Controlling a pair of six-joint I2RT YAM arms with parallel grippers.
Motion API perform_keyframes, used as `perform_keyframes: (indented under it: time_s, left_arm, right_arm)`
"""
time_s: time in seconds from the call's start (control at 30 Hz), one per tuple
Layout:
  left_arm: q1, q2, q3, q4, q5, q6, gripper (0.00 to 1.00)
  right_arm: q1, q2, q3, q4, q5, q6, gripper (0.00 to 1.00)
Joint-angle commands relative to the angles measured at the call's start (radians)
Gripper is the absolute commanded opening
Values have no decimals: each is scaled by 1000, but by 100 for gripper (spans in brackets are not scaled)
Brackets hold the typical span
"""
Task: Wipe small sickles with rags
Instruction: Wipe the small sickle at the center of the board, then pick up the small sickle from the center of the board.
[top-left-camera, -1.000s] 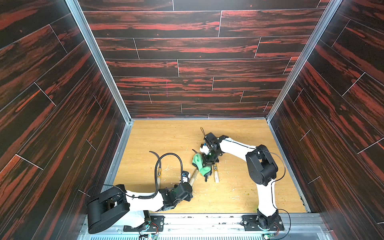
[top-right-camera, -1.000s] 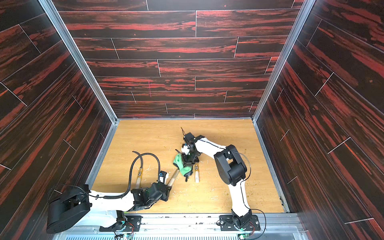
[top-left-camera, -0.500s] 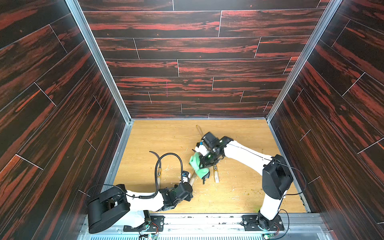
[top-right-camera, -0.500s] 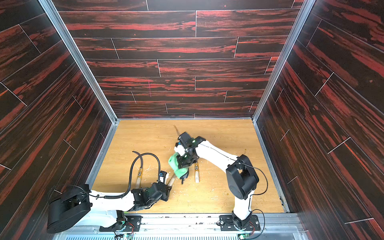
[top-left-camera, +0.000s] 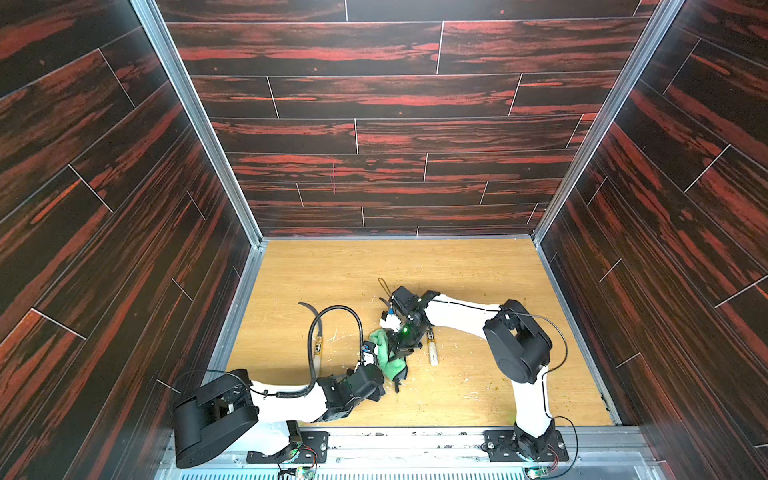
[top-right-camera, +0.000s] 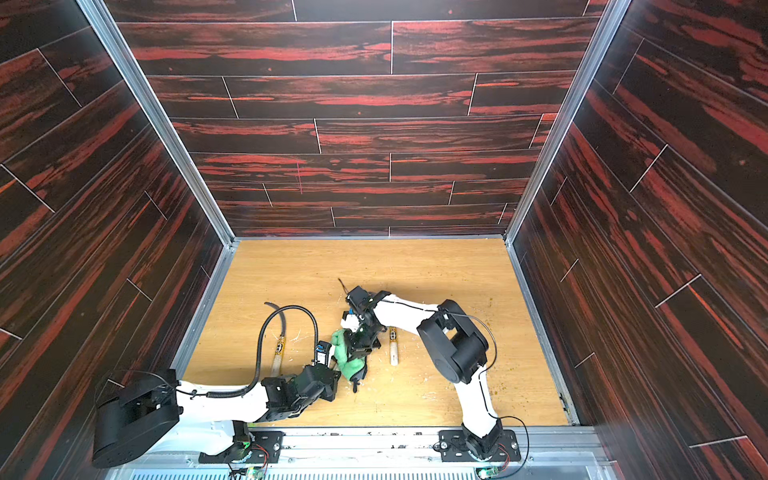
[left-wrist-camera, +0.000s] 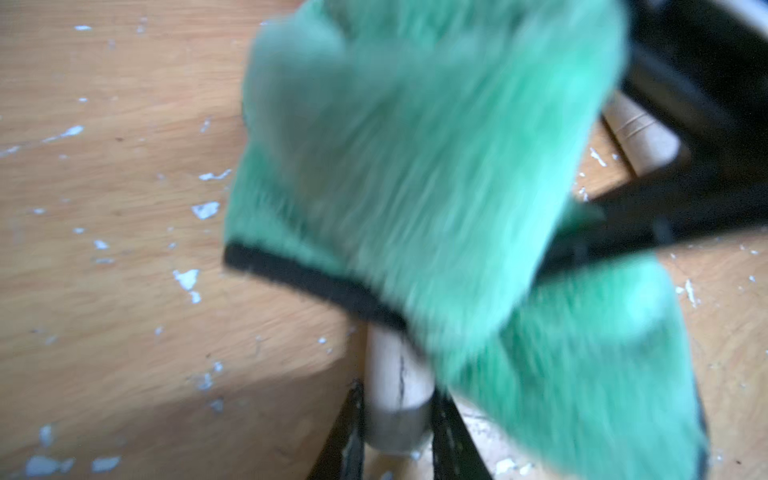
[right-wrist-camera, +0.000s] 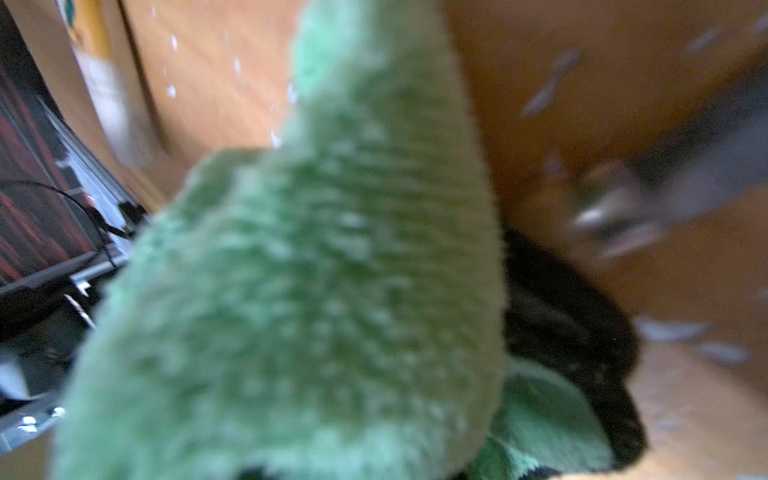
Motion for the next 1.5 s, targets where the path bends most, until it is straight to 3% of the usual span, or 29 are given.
perform_keyframes:
  time_s: [0.0, 0.33, 0.67, 0.83, 0.93, 1.2, 1.3, 1.47]
  left_arm:
    - [-8, -44, -24, -32, 13, -15, 3]
    - [-8, -63, -2, -79, 13, -11, 5]
    - [-8, -54, 65, -184, 12, -8, 26]
    - [-8, -63, 82, -213, 1, -18, 45]
    - [-8, -64, 99, -244, -7, -19, 50]
    - [-3, -38, 163, -294, -53, -6, 55]
    - [23, 21, 186, -267, -14, 1, 56]
    - [67, 149, 222, -214, 51, 6, 47]
  right_arm:
    - [-79, 65, 57, 33, 70, -7, 0]
    - [-125, -12, 212, -53, 48, -95, 0]
    - [-138, -187, 178, -89, 104, -107, 0]
    - [-172, -257, 153, -88, 106, -111, 0]
    - [-187, -289, 141, -93, 106, -120, 0]
    - [-227, -365, 100, -91, 137, -135, 0]
    - [-239, -376, 91, -89, 129, -141, 0]
    - [-247, -378, 79, -87, 126, -147, 0]
